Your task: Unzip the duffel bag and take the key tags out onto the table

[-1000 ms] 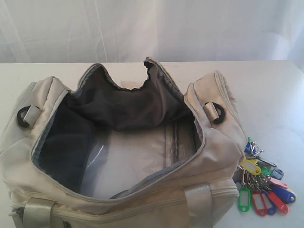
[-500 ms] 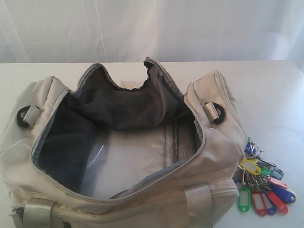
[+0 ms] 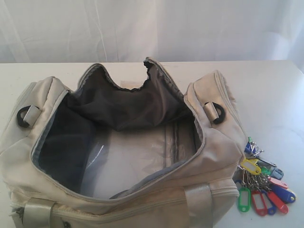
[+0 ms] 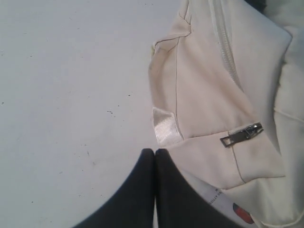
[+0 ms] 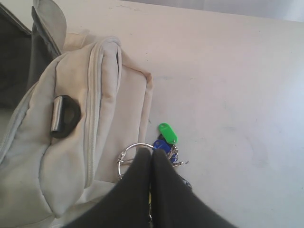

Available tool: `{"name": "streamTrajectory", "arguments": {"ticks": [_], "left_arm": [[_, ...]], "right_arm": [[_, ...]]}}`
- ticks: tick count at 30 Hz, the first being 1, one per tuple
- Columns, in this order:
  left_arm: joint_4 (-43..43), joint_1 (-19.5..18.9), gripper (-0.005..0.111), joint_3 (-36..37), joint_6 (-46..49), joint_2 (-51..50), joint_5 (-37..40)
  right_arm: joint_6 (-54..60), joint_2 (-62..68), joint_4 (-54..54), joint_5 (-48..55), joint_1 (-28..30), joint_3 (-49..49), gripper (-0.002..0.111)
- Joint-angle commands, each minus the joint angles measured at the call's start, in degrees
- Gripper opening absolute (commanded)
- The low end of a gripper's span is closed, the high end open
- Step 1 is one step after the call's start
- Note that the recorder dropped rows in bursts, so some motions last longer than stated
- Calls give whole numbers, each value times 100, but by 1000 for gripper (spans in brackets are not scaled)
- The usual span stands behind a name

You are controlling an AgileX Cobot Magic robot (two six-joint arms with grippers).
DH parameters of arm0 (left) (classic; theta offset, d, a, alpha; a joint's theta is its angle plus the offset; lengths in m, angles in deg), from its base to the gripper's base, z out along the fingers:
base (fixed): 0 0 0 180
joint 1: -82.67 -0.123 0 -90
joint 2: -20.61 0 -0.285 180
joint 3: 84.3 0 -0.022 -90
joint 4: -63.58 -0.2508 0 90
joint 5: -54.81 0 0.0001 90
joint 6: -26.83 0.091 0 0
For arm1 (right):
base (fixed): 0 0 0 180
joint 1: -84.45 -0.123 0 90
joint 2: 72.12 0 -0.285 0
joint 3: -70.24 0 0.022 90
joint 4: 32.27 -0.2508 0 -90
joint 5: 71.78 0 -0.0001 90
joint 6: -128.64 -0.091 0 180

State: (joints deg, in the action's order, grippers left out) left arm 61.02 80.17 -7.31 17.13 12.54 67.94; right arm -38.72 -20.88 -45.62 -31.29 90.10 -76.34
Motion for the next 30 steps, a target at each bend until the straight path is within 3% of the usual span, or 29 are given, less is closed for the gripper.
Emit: {"name": "streamTrajectory", "arguments": {"ticks": [1, 13, 30], "left_arm": [[3, -237, 0, 23, -134, 28, 5], [-8, 26, 0, 23, -166, 28, -123], [-8, 28, 0, 23, -166, 28, -123]], "right_arm": [[-31, -54, -5, 18, 6, 31, 0], [-31, -54, -5, 18, 6, 31, 0], [-31, -54, -5, 18, 6, 31, 0]]}}
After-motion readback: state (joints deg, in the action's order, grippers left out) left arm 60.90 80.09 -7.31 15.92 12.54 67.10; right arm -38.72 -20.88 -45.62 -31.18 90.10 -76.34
